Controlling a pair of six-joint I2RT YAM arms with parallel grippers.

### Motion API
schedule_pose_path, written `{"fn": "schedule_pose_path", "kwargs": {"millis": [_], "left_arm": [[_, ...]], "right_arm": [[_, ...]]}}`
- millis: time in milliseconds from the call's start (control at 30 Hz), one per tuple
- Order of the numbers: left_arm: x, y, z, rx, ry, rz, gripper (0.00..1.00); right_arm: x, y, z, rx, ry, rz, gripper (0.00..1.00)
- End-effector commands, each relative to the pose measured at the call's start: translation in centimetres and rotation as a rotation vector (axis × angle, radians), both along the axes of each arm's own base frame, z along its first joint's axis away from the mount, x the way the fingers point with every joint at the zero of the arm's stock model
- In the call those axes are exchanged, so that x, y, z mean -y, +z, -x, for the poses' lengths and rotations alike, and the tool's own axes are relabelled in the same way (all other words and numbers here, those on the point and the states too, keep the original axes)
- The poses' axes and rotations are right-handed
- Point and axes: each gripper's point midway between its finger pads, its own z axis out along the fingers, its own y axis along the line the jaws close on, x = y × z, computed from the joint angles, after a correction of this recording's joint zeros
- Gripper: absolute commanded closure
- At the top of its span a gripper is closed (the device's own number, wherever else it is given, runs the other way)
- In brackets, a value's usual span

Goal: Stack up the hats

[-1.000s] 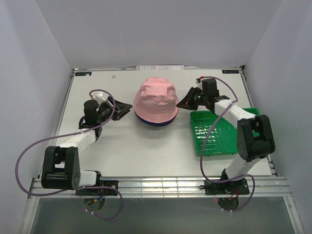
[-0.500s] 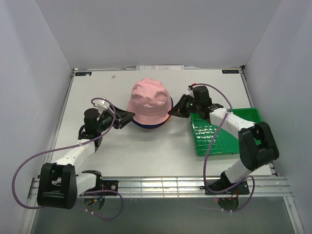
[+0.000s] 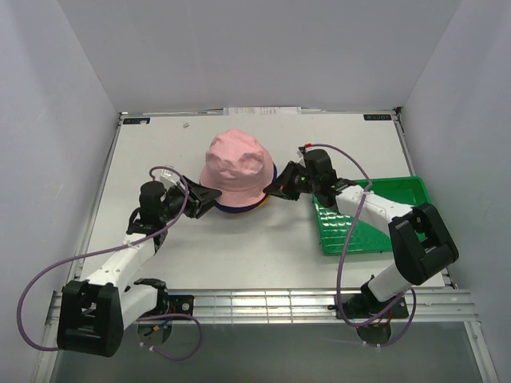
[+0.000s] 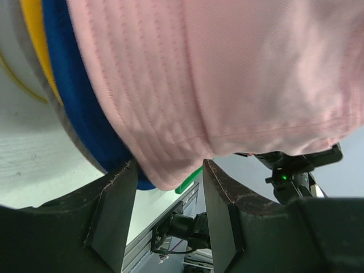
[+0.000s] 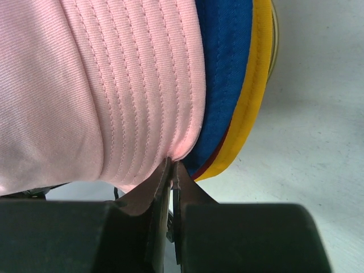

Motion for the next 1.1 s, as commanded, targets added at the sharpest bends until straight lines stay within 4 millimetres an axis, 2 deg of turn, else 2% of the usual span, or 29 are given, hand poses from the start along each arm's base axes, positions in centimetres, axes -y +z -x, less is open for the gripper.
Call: {"fn": "schedule_pose_path", "kwargs": {"millis": [0, 200, 433, 667, 767, 800, 900, 933, 1033, 1067], "left_arm": [[-0.5, -0.5, 0.0, -0.033, 0.038, -0.050, 0.41], [-1.1, -1.1, 0.2, -0.073, 0.092, -0.059, 0.40], [-1.3, 0.6, -1.0, -0.012, 0.127, -0.037, 0.43], [-1.3, 0.3, -1.7, -0.020, 0.135, -0.039, 0.64], [-1.5, -0.2, -1.7, -0.023, 0.147, -0.051, 0.70], [-1.6, -0.5, -1.7, -0.030, 0.155, -0.058, 0.77], [-1.8, -1.0, -1.9, -0.035, 0.161, -0.082, 0.85], [-1.9, -1.0, -2.1, -0.034, 0.166, -0.091, 0.91], [-2.3, -1.5, -2.6, -0.048, 0.170, -0.140, 1.00], [-2.3, -2.1, -2.7, -0.055, 0.164, -0.167, 1.00]], "right_arm": [[-1.2, 2.5, 0.0, 0.068, 0.003, -0.075, 0.92], [-2.0, 2.4, 0.4, 0.064, 0.014, -0.086, 0.92], [-2.3, 1.9, 0.9, 0.057, 0.024, -0.087, 0.92], [-2.4, 1.4, 1.4, 0.050, 0.033, -0.083, 0.92], [-2.5, 1.1, 1.6, 0.049, 0.037, -0.082, 0.92], [-2.5, 1.1, 1.6, 0.048, 0.039, -0.083, 0.92], [-2.5, 1.0, 1.7, 0.053, 0.043, -0.080, 0.92], [-2.4, 1.1, 1.7, 0.056, 0.041, -0.079, 0.92], [-2.4, 1.1, 1.6, 0.069, 0.045, -0.063, 0.92], [-2.4, 1.1, 1.6, 0.071, 0.048, -0.062, 0.90]]}}
